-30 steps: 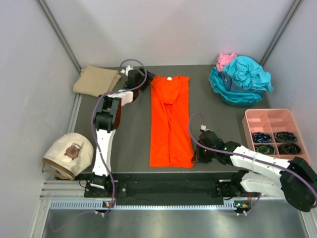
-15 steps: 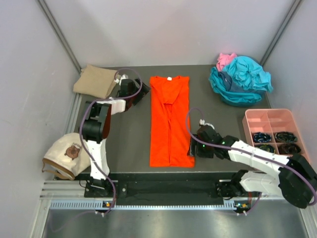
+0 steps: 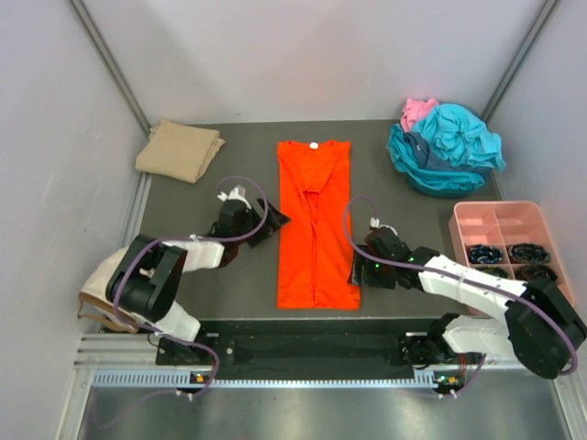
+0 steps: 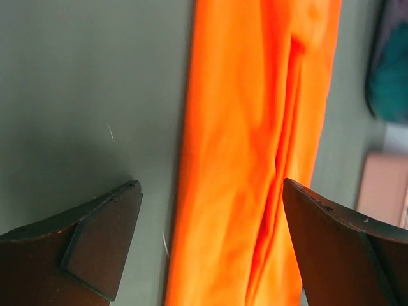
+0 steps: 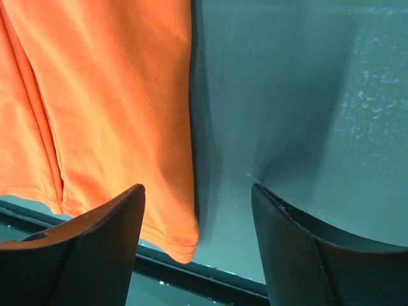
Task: Fold and stack the t-shirts
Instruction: Rotate the tshirt 90 degrees, then grab the bottom of the folded rectangular tshirt with both arms
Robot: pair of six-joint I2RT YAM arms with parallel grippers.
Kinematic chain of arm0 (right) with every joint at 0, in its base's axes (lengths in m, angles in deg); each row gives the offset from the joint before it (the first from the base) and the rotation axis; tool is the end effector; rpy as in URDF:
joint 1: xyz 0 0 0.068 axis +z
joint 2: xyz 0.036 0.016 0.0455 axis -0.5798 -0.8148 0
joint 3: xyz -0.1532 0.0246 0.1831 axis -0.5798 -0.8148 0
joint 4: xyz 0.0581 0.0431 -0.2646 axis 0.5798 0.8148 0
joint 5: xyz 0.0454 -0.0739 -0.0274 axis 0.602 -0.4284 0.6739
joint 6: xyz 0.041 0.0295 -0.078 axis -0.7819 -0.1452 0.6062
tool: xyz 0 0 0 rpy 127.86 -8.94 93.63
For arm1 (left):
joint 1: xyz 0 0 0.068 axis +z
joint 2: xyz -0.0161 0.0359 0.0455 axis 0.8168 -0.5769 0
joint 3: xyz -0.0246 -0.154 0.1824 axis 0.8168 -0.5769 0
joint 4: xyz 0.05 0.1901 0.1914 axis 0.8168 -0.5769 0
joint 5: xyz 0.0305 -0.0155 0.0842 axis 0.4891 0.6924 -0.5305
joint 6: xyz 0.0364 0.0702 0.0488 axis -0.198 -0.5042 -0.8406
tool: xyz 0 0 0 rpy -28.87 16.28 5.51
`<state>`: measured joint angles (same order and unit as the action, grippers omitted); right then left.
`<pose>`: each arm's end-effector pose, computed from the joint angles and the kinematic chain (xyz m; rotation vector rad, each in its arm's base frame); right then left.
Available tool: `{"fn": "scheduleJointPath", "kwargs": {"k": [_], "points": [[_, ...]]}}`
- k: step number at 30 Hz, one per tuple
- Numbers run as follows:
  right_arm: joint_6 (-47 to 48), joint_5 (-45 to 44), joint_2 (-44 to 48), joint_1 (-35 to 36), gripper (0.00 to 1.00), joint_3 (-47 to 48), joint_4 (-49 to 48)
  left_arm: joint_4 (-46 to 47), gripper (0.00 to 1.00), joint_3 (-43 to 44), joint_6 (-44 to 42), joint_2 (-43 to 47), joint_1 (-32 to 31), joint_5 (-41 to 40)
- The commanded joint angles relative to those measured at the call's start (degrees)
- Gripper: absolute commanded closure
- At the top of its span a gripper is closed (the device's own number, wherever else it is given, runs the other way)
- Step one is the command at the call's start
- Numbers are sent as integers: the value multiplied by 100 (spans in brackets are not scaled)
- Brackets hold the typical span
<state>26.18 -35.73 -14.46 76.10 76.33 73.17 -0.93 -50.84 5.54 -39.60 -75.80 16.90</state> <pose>0.1952 0.1661 0.0854 0.0607 2.6862 0.4830 0.3208 -0.1381 0.0715 -0.5268 2.2313 -0.8918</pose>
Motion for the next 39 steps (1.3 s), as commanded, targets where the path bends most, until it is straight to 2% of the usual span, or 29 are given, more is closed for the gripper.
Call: {"fn": "scheduleJointPath", "kwargs": {"k": [1,7,12,14,17,24,31,33,39], "points": [[117,190,-113,-59,32,77,-314,-1428,1,-975,160,173,-348,353],[-6,262,-201,-67,34,-143,-622,-2149,1,-1889,187,1596,-498,432],[-190,306,-17,-59,34,-528,-850,-3474,2,-2522,56,3344,-550,345],[-235,315,88,-67,34,-704,-912,-3653,2,-2768,20,4063,-568,458],[-261,289,220,-59,34,-837,-930,-3802,5,-2945,38,4593,-621,564],[-498,183,852,20,36,-1048,-579,-4049,14,-2795,117,4560,-1121,213],[-1025,-168,1222,731,36,-1224,-226,-4198,22,-2435,257,4297,-1868,-402],[-1254,-204,1222,951,37,-1303,-305,-4146,32,-2444,362,4235,-1992,-508],[-1658,-230,1266,1242,37,-1540,-481,-3891,47,-2453,512,3998,-2150,-595]]}}
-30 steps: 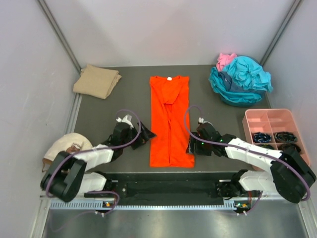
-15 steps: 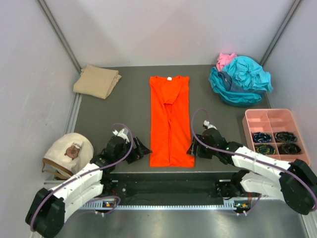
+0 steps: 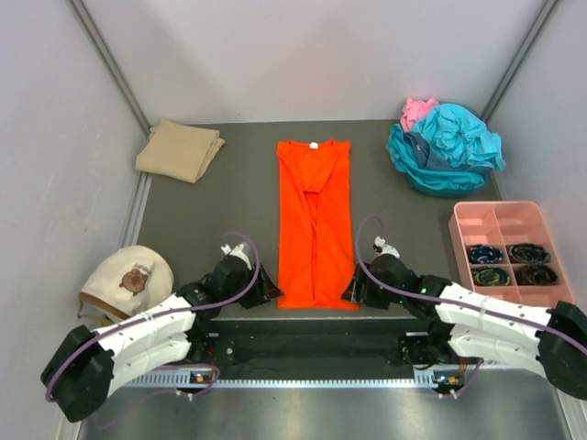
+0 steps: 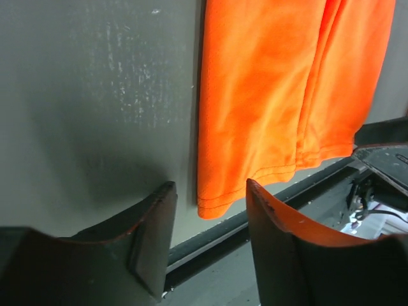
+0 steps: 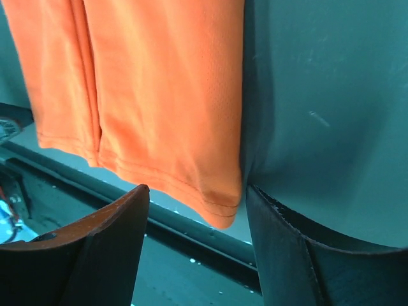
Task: Fold and stack the t-shirts
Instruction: Grab the bottom of the folded rectangular tshirt with both arms
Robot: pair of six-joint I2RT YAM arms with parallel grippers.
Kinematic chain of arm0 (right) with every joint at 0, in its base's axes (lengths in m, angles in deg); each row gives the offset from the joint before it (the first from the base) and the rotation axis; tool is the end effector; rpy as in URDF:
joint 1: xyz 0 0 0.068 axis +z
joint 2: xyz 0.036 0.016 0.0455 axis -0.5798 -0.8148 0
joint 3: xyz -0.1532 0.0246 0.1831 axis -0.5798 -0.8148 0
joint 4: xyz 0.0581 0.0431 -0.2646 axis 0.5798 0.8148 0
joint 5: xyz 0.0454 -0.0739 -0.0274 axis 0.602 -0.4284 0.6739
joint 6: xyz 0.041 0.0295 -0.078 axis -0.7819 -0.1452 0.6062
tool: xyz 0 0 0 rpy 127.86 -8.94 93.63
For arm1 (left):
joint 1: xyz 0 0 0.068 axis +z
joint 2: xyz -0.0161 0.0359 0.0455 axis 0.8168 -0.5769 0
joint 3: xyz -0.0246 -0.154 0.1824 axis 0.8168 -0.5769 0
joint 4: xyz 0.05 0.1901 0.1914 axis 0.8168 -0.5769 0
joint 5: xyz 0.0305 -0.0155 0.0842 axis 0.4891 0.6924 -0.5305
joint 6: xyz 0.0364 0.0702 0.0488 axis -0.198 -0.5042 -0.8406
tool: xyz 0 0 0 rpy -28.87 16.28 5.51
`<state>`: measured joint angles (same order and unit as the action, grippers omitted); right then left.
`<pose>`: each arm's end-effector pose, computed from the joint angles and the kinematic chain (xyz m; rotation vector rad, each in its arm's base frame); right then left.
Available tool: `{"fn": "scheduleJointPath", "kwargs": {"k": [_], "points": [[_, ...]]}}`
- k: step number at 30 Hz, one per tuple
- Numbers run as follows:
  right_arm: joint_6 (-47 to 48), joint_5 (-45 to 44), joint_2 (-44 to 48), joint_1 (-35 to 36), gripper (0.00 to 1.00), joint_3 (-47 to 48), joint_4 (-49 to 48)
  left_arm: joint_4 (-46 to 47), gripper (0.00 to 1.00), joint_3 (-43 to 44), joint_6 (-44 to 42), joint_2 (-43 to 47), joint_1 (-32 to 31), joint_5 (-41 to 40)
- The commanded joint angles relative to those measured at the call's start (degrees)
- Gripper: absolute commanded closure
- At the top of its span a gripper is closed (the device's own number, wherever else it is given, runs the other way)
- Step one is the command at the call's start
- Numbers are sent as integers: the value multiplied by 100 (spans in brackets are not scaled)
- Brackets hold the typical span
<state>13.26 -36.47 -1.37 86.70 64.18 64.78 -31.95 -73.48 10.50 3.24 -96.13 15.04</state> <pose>0.1477 0.1804 0.0788 0.1193 2.5989 0.7487 0.1614 -0.1568 0.0697 -0.2921 2.5465 -0.9335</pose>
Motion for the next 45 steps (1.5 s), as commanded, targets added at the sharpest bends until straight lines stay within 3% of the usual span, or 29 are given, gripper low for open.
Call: {"fn": "scheduleJointPath", "kwargs": {"k": [1,7,18,26,29,31,32,37,45], "points": [[-384,-173,-17,182,37,-360,367,-772,48,-162,16,-339,-126,-419],[-384,-217,141,182,39,-369,595,-491,48,-48,7,-751,-196,-428],[-507,-226,423,191,44,-475,771,-508,55,5,315,-1060,-908,-656],[-499,-244,318,191,76,-562,604,-367,59,-3,333,-1227,-979,-709],[-481,-270,273,182,87,-580,560,-297,69,-47,341,-1297,-979,-709],[-473,-296,265,182,96,-606,534,-227,97,-74,359,-1315,-979,-709],[-472,-305,265,182,100,-606,525,-227,100,-56,368,-1332,-979,-709],[-332,-358,265,182,100,-414,691,-384,100,75,315,-1289,-979,-927],[134,-761,-112,182,100,666,1035,-842,100,1586,-352,-1578,-979,-1622]]}}
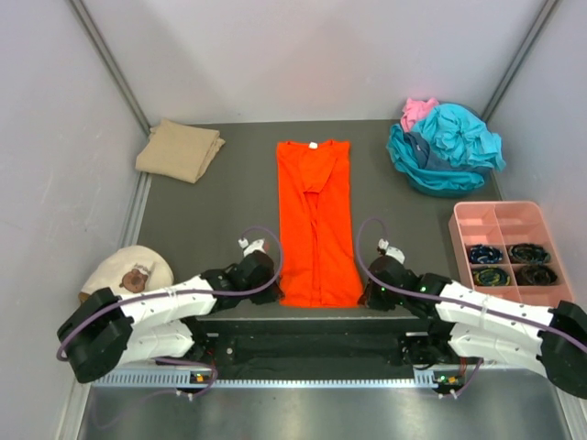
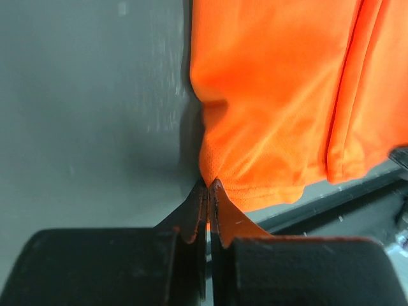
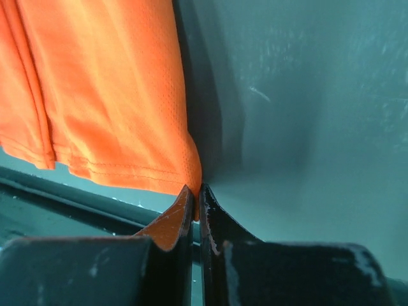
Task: Fold and stack the t-shirts
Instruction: Grab the bottom of the folded rectangular tshirt with both arms, then fold the folded rectangular tshirt in 1/3 of the way
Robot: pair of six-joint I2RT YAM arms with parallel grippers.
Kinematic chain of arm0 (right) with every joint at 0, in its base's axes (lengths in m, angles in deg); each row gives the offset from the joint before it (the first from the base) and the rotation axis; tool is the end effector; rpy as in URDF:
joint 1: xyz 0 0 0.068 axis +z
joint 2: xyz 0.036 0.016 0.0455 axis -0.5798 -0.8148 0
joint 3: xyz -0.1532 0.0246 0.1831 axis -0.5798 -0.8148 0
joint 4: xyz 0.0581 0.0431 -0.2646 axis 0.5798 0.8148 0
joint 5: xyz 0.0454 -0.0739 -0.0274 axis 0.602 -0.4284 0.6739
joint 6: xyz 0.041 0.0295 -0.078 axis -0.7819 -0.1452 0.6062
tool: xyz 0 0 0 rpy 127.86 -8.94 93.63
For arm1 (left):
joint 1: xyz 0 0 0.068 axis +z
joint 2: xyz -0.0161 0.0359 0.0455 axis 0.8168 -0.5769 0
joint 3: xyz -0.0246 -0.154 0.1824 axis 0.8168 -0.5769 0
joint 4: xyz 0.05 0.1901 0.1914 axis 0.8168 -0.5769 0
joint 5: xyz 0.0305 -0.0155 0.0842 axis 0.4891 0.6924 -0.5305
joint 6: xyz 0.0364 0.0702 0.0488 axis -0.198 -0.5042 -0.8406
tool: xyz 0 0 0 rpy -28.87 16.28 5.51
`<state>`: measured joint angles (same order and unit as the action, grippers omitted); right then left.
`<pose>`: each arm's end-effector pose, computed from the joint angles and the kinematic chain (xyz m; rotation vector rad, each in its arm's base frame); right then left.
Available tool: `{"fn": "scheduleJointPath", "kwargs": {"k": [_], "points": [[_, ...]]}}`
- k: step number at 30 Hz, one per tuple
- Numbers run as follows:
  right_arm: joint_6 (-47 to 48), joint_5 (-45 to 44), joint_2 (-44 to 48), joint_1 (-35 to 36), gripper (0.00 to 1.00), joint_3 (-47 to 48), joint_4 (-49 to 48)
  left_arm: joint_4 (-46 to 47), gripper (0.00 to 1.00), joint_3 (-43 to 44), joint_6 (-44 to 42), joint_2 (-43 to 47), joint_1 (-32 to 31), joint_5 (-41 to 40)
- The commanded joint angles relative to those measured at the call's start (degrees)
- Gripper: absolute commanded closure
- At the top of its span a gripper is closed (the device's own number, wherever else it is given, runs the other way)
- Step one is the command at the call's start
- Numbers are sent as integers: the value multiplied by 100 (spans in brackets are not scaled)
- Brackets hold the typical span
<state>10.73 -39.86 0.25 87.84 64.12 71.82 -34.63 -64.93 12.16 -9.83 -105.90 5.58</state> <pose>0.1390 0.1687 0.0727 0.1769 2.6523 0.6225 0.1556 -0.1887 0.0666 -0.2033 2.6292 -0.7339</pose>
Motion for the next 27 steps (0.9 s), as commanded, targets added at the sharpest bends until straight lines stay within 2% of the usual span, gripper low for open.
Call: {"fn": "scheduleJointPath", "kwargs": {"k": [1,5,9,17,27], "points": [[509,-450,-362,68,100,788,322,-556,100,872,-580,-376,-2,-711],[835,-485,-915,42,100,1280,16,-389,100,1478,-765,-1060,-2,-651],[1160,-362,-1469,16,100,1851,-187,129,100,1646,-809,-1527,7,-344],[1521,-292,-1778,-274,100,2379,-179,-195,100,2393,-1204,-1924,59,-632],[2206,-143,-2287,-951,100,3354,-302,77,100,3404,-1828,-2380,1034,-475]]}}
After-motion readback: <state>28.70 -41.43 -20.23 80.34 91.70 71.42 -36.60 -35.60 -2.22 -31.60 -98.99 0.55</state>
